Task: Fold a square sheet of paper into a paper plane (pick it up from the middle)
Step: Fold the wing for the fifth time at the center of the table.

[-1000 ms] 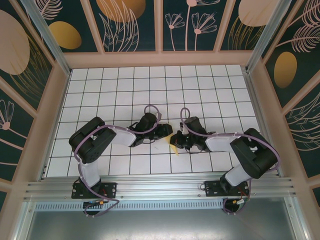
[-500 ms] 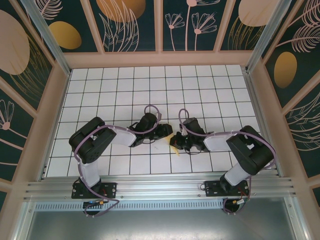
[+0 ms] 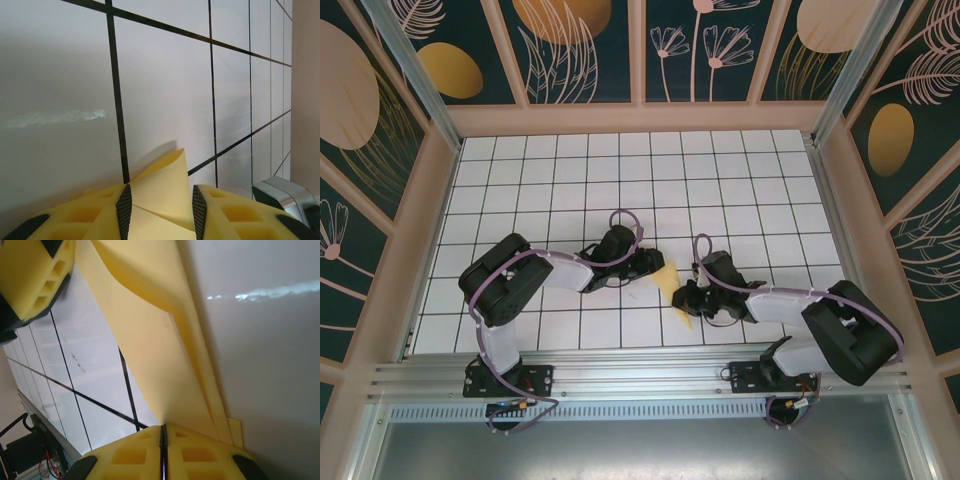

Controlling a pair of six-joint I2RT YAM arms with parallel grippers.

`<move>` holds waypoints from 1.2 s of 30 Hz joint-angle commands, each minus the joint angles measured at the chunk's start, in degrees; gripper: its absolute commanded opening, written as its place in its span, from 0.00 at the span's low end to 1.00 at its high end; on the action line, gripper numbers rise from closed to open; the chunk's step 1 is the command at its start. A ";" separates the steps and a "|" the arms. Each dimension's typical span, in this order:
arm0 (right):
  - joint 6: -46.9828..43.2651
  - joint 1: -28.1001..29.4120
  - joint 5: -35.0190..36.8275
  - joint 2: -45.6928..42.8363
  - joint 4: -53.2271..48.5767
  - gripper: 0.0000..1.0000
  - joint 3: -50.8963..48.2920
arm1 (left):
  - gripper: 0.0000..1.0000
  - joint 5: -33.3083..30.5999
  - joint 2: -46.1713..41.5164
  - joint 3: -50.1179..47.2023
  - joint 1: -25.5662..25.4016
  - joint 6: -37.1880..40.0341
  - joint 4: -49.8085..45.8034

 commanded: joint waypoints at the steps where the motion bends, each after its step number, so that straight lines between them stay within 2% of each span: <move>1: 0.07 0.22 -1.26 -3.36 -2.66 0.12 -1.49 | 0.36 -1.95 3.27 0.43 -0.03 1.75 -3.92; 4: -0.42 -0.39 0.43 -3.51 -3.23 0.10 -1.20 | 0.37 -2.41 0.36 -1.01 -0.06 1.18 -1.97; 10: -0.50 -1.77 0.38 2.18 2.62 0.05 0.03 | 0.46 -3.50 -8.02 -0.78 -0.07 2.27 -3.57; 15: -1.61 -2.03 -0.03 6.57 4.02 0.04 3.41 | 0.45 0.67 -11.30 -1.87 -0.63 1.60 -0.94; 21: -1.84 -2.21 0.04 8.74 5.65 0.04 5.31 | 0.33 5.99 -5.86 -1.87 -2.23 -0.65 2.60; 27: -1.77 -2.22 -0.33 6.78 5.31 0.04 5.01 | 0.30 8.02 0.19 -1.31 -2.58 -3.46 5.96; 36: -2.77 -0.69 -2.21 1.43 1.02 0.08 5.01 | 0.28 3.75 3.37 -2.01 -2.58 -3.72 2.53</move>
